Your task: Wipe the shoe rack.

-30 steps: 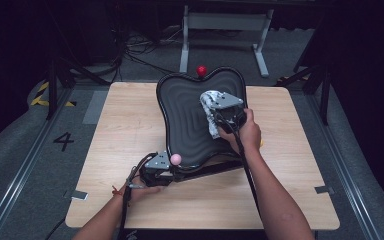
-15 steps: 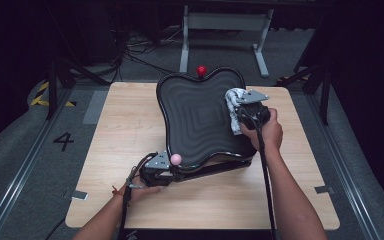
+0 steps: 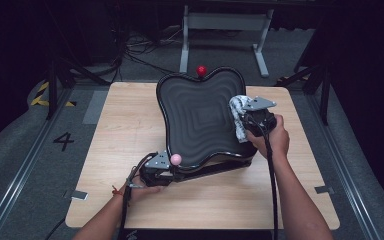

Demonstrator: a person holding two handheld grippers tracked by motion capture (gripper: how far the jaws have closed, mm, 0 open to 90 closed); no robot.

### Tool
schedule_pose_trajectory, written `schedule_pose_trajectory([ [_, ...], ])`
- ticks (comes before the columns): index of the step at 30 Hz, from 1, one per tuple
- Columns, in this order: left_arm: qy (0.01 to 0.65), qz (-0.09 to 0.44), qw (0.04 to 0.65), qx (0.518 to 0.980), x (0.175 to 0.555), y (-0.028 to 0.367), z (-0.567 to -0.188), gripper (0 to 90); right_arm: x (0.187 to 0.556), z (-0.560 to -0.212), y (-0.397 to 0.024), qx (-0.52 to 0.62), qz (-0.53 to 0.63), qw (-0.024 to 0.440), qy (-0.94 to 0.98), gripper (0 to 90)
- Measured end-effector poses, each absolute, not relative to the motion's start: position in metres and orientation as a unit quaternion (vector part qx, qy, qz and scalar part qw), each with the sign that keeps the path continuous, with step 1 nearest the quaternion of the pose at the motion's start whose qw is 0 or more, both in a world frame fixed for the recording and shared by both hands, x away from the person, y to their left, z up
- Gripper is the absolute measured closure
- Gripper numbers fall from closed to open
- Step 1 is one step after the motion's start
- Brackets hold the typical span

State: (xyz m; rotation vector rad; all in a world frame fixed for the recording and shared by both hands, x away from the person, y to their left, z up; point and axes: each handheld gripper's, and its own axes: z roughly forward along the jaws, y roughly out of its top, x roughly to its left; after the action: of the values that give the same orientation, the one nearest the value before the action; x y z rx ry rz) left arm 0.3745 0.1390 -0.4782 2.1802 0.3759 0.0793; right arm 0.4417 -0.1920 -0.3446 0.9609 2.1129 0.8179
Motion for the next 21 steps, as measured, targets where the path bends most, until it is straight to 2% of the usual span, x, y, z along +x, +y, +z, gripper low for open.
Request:
schedule_pose_trajectory([
  [21, 0.150, 0.032, 0.445, 0.882, 0.374, 0.138, -0.478, 73.8, 0.469, -0.328, -0.166, 0.352, 0.322, 0.347, 0.807, 80.1],
])
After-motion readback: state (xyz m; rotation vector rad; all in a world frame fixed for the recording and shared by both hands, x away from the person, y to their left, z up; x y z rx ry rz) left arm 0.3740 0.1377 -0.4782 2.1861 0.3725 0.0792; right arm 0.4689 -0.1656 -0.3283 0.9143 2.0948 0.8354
